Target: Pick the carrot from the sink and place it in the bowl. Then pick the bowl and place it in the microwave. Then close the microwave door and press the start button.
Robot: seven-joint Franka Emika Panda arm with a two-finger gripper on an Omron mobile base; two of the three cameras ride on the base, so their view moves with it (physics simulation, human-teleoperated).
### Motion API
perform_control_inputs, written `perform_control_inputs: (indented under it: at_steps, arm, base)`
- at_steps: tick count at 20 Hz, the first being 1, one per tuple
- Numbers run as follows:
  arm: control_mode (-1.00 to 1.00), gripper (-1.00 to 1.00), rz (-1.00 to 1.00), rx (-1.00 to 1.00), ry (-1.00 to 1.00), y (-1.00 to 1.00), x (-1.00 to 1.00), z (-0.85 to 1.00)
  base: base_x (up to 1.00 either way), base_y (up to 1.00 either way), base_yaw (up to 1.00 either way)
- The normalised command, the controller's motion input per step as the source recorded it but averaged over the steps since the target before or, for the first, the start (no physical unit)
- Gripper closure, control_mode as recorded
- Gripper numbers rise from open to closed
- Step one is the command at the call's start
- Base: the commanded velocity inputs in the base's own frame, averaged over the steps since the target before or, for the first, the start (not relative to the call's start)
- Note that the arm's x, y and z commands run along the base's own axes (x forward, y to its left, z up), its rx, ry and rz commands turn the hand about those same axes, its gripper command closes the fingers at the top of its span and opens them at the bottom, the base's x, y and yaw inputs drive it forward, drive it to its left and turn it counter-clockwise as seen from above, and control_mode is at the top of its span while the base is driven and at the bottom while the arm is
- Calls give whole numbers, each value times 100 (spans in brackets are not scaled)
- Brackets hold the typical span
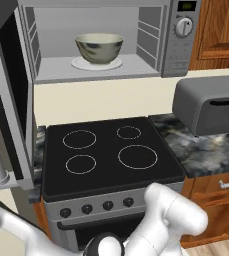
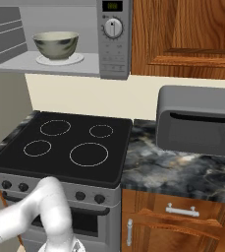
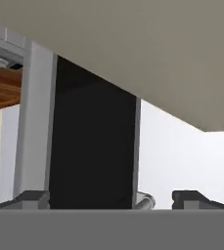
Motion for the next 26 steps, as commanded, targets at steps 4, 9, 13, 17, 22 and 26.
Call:
perform_control_inputs:
  at_steps: [4, 9, 13, 17, 22, 26]
  arm:
    - [-100, -100, 1, 10, -6, -62, -3, 69]
    - [-100, -100, 13, 16, -3, -89, -11, 26]
    - [-100, -100, 20, 22, 0, -100, -21, 0]
    - [-100, -100, 19, 21, -4, -100, -24, 7]
    - [-100, -100, 13, 18, -6, -93, -8, 57]
    - [-100, -100, 11, 18, -5, -87, -9, 60]
  base:
    - [0, 0, 0]
    - [0, 0, 0]
    - [0, 0, 0]
    - [0, 0, 0]
    - [0, 0, 0]
    - [0, 0, 0]
